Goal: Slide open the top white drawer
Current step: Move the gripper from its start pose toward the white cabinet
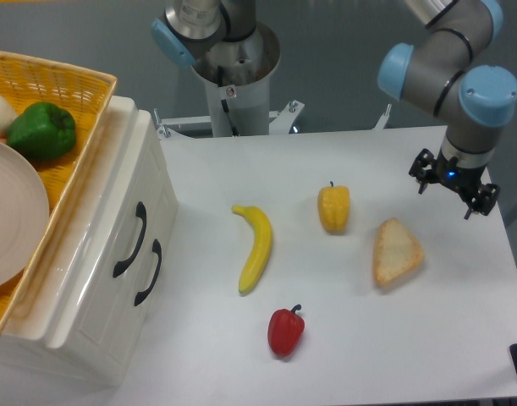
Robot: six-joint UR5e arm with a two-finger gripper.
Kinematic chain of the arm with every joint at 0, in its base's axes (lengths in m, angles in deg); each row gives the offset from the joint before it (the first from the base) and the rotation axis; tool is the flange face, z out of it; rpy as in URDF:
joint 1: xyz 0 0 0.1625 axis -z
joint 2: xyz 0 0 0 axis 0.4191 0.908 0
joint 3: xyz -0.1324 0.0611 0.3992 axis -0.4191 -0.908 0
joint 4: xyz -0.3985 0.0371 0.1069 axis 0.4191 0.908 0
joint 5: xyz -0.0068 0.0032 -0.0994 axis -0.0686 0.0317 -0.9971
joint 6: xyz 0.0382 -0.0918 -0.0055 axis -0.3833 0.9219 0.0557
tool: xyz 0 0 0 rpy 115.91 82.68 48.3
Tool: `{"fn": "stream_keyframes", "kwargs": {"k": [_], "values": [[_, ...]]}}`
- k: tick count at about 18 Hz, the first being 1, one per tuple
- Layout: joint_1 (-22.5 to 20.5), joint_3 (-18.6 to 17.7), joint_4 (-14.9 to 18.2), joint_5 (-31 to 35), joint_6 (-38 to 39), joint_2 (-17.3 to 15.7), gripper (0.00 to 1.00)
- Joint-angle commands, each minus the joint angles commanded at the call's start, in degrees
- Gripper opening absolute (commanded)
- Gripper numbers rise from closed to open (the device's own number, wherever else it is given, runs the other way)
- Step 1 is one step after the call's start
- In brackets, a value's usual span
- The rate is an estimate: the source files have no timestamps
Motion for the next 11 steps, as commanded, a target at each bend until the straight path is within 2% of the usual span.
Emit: {"fn": "stream_keyframes", "kwargs": {"k": [4, 7, 11], "values": [[0.4, -1.0, 0.2, 0.5, 1.9, -1.4, 1.0], [2.5, -2.5, 0.4, 1.8, 3.0, -3.8, 1.0], [4.4, -5.2, 0.5, -1.8, 6.1, -6.7, 1.0]]}}
